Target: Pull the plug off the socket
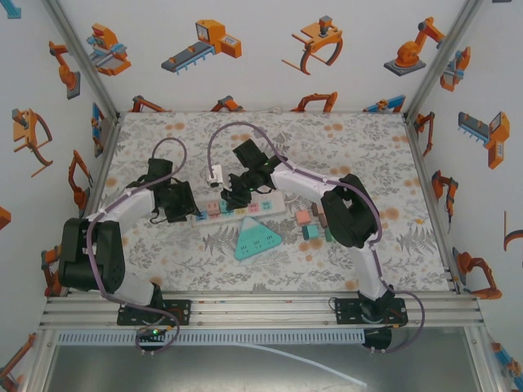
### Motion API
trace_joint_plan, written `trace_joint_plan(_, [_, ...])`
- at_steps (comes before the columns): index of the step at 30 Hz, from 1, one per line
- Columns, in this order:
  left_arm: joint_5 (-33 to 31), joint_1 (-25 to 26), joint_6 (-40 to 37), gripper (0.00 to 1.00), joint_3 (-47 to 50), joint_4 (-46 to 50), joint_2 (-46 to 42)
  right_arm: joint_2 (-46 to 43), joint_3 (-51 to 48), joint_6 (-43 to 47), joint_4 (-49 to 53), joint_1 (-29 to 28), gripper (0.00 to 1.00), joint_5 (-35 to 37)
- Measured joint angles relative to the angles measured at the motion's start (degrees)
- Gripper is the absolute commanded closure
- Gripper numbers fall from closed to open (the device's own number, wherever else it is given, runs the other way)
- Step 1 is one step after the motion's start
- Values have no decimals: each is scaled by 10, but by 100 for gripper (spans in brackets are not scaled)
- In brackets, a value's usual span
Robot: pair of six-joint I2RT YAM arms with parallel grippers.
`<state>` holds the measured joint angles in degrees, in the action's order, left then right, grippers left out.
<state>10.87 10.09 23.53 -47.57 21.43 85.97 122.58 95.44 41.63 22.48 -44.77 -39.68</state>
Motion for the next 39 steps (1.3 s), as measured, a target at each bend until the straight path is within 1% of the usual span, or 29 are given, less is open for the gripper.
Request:
trace_joint_plan(4, [12, 0, -1, 52, 12, -6, -5, 0, 0, -1, 0, 0, 74, 0])
trace_joint_plan(14, [16, -1, 9, 53, 17, -11, -6, 0, 2, -7, 1, 0, 85, 0])
trace_joint_plan(22, [11, 0, 25, 53, 16, -7, -5, 0, 9, -18, 9, 0, 88, 2])
trace_joint_plan(33, [9, 0, 32, 54, 16, -5, -5, 0, 10, -26, 7, 0, 90, 3])
trace_joint_plan(39, [8, 0, 38, 54, 15, -4, -5, -15, -8, -21, -8, -2, 91, 11])
